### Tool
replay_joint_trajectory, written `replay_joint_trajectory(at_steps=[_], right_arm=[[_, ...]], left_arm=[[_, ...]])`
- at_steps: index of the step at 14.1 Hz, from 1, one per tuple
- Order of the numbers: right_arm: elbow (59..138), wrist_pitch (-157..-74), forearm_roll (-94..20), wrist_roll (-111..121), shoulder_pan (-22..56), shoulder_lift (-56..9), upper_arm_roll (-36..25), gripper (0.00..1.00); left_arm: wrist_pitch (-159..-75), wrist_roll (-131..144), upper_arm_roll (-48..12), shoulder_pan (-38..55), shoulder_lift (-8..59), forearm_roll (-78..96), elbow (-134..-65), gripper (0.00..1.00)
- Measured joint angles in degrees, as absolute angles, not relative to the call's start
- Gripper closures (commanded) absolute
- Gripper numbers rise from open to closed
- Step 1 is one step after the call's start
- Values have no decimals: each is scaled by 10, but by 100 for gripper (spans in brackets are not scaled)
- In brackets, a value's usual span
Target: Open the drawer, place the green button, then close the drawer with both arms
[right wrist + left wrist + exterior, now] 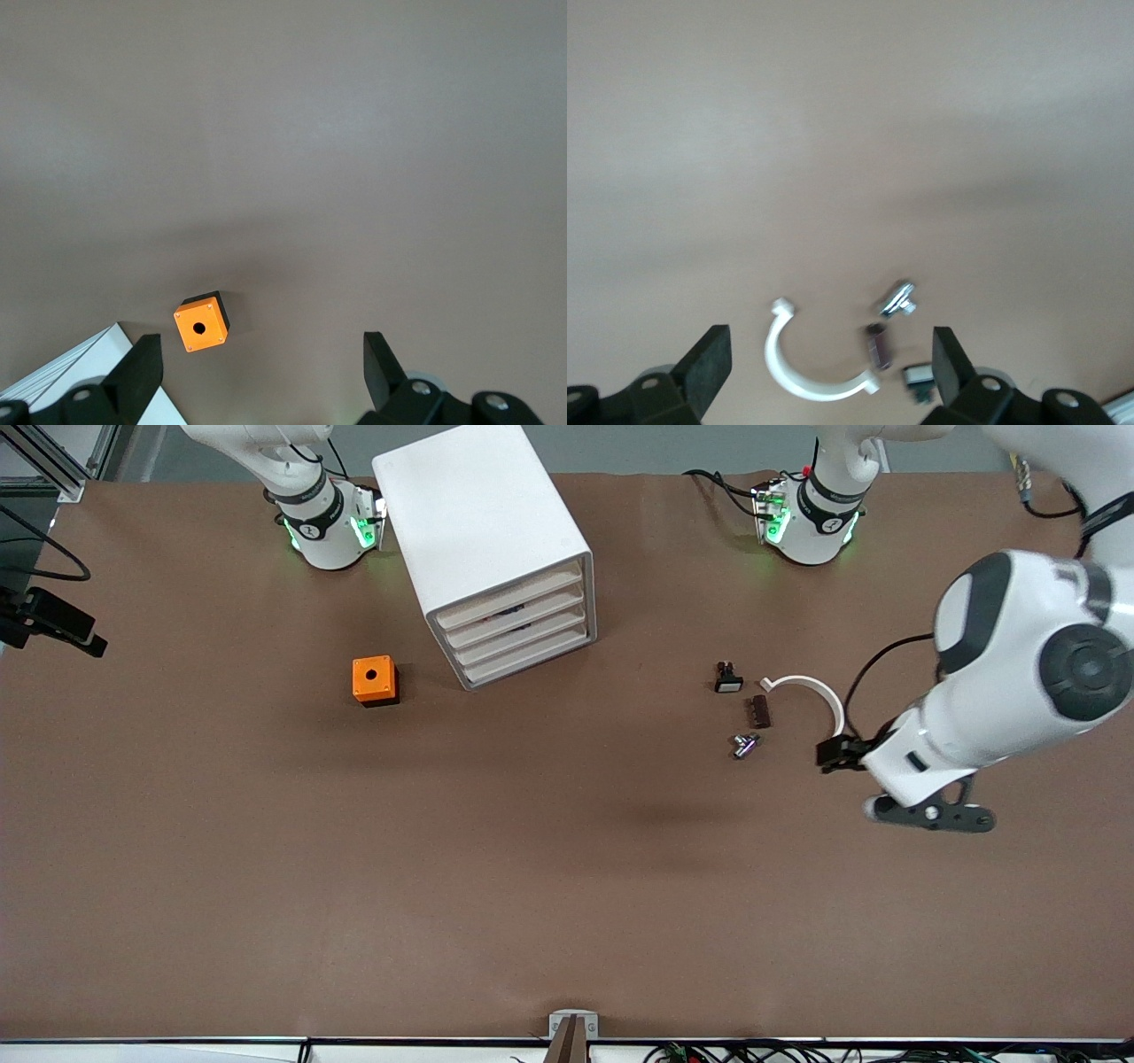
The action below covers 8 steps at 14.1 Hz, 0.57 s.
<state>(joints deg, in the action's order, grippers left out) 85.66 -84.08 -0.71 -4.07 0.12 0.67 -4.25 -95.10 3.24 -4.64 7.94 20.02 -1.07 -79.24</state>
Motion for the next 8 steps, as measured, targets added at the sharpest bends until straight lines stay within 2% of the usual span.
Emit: replay_joint_trajectory(at_steps=[3, 8], right_arm=[[856, -841, -7, -41, 1, 7, -42, 0], [856, -840, -7, -41, 1, 7, -42, 0]], left_arm=[[-917, 3, -8, 77, 153, -11, -793, 0], [-852, 11, 1, 64, 79, -11, -795, 0]])
